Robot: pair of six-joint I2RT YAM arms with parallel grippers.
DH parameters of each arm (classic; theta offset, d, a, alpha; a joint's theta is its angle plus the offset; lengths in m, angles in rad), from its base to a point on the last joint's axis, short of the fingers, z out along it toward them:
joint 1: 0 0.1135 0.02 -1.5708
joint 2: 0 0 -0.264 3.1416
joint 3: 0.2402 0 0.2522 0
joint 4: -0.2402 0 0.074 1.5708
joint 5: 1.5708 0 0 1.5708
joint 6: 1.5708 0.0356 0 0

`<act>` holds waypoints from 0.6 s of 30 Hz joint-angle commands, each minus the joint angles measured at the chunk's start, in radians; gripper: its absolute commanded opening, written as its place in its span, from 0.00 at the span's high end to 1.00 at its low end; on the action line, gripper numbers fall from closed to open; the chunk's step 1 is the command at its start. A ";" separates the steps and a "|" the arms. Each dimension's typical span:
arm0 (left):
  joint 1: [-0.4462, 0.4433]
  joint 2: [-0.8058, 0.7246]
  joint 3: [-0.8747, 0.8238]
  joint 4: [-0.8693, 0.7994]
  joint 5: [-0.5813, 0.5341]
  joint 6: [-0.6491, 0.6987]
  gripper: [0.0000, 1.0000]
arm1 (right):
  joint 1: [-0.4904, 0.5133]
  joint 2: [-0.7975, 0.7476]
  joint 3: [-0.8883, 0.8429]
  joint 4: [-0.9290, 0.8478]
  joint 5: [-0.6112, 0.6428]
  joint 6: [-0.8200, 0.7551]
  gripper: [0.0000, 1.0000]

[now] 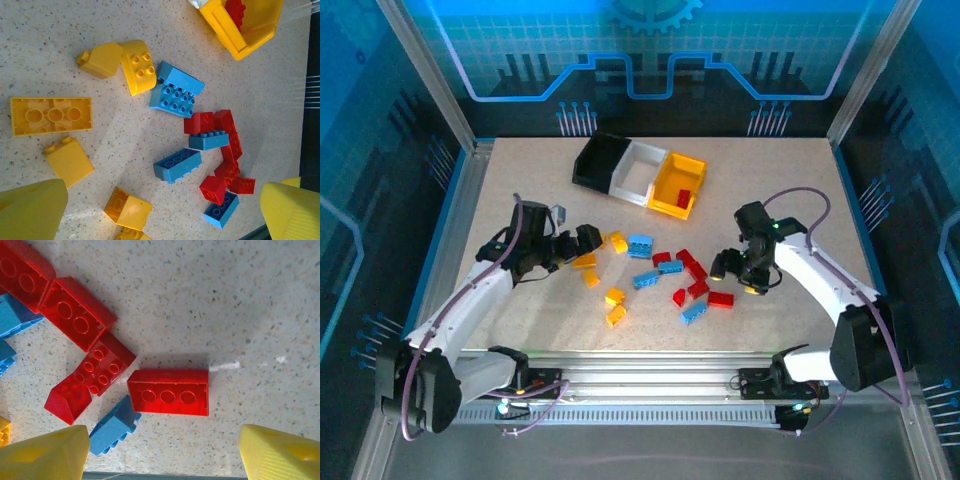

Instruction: Sort the legos into containers by color

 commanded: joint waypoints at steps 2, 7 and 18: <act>-0.006 -0.021 -0.016 0.000 0.023 -0.023 0.01 | -0.001 -0.028 -0.047 0.013 -0.029 0.078 0.17; -0.006 -0.021 -0.021 -0.002 0.024 -0.026 0.01 | -0.001 -0.058 -0.112 0.039 -0.051 0.119 0.15; -0.007 -0.020 -0.023 -0.004 0.023 -0.032 0.01 | 0.000 -0.088 -0.176 0.058 -0.067 0.159 0.08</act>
